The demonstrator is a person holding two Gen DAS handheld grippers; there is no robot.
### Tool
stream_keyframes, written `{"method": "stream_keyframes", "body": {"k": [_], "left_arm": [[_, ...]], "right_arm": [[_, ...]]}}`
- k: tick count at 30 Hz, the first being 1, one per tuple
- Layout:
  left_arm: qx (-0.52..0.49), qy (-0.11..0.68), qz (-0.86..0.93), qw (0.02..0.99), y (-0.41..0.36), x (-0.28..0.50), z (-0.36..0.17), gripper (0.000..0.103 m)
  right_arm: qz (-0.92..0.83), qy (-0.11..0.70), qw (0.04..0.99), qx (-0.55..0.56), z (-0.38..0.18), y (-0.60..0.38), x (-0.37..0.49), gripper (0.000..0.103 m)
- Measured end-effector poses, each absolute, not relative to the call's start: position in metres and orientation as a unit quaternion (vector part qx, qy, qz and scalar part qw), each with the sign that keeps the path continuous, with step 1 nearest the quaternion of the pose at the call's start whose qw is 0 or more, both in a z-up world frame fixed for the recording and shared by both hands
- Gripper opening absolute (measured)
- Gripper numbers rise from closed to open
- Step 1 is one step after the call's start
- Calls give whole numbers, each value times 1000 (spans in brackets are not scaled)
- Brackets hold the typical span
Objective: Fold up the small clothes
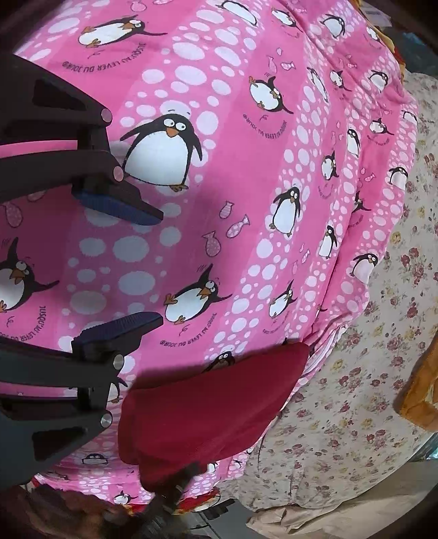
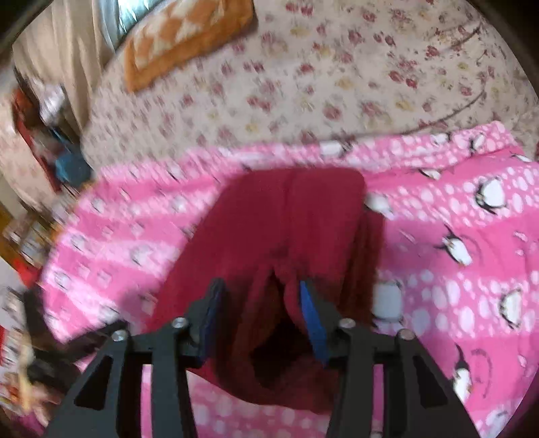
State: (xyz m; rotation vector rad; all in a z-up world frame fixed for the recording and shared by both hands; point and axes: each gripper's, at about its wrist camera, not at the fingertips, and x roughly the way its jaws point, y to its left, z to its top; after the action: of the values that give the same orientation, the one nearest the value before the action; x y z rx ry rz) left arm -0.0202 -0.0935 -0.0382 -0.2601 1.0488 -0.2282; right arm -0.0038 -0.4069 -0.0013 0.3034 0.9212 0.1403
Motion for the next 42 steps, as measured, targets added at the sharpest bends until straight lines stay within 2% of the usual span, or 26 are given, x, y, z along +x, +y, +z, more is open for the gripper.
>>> {"method": "stream_keyframes", "body": {"k": [1, 3, 10, 11, 13, 15, 20, 26, 27, 28, 29, 30, 32, 36, 38, 42], "left_arm": [[-124, 497, -109, 852, -93, -21, -38, 33], [-123, 497, -110, 852, -93, -20, -38, 33], [-145, 491, -162, 844, -109, -21, -25, 33], [-150, 491, -173, 841, -112, -20, -22, 33], [-169, 491, -204, 830, -120, -18, -17, 33], [-179, 492, -225, 822, -129, -17, -14, 34], [-146, 512, -227, 816, -156, -9, -24, 34], [-137, 527, -208, 813, -162, -2, -43, 35], [-136, 525, -209, 814, -162, -2, -44, 35], [-133, 523, -210, 816, -162, -3, -44, 35], [-131, 521, -210, 817, -163, -3, -44, 35], [-128, 519, -210, 818, -163, -4, -44, 35], [-126, 516, -212, 820, -164, -4, -45, 37], [-133, 511, -217, 821, -164, -3, -47, 41], [-130, 510, -217, 822, -165, -3, -47, 41], [-111, 507, -211, 829, -168, -6, -45, 41]], "right_arm": [[59, 445, 883, 134, -6, -406, -9, 23], [57, 440, 885, 142, -16, -412, -24, 20], [81, 441, 873, 191, -25, -430, -47, 19], [86, 438, 871, 205, -24, -434, -47, 20], [87, 421, 865, 260, -21, -451, -45, 47], [82, 405, 856, 310, -20, -470, -37, 54], [58, 387, 831, 395, -29, -512, 12, 58], [45, 411, 826, 383, -47, -517, 72, 60], [49, 415, 827, 375, -50, -515, 79, 59], [52, 419, 830, 364, -52, -511, 85, 54], [54, 422, 835, 348, -52, -507, 89, 45], [57, 424, 840, 333, -51, -503, 92, 27], [48, 425, 857, 287, -43, -496, 93, 18], [15, 421, 869, 259, -42, -503, 93, 12], [-4, 445, 852, 275, -64, -507, 96, 12], [3, 431, 849, 305, -69, -514, 89, 12]]}}
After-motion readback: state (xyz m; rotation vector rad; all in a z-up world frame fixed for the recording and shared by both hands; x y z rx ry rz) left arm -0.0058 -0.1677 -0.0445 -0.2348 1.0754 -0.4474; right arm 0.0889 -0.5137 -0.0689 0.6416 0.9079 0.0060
